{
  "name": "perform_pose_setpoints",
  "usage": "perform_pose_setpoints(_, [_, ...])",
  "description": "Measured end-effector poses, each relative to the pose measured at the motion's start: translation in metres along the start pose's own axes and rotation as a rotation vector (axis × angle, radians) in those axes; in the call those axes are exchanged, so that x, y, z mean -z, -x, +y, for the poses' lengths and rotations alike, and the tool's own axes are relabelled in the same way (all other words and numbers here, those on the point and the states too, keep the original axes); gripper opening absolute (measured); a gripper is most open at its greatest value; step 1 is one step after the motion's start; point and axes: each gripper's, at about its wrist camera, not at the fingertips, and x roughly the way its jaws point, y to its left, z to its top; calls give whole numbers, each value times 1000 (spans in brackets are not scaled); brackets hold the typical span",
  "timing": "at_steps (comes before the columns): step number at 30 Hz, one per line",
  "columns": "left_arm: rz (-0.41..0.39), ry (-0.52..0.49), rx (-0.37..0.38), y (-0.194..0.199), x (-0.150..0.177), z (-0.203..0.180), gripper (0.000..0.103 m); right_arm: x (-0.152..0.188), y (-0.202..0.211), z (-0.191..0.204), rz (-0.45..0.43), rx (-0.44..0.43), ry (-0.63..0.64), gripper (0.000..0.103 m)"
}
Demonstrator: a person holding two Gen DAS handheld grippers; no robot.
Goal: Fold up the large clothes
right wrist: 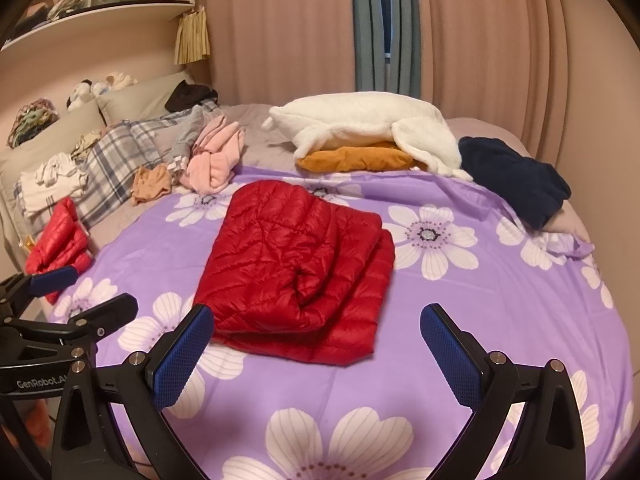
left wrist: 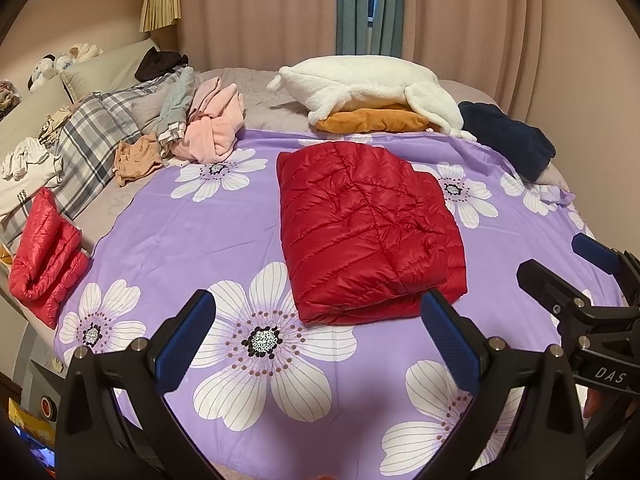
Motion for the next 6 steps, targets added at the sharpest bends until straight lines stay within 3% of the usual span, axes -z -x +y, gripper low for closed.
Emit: perform_pose_setpoints(6, [-2,5,-4,1,-1,2,103,0,0,0,-1,-1,1,102])
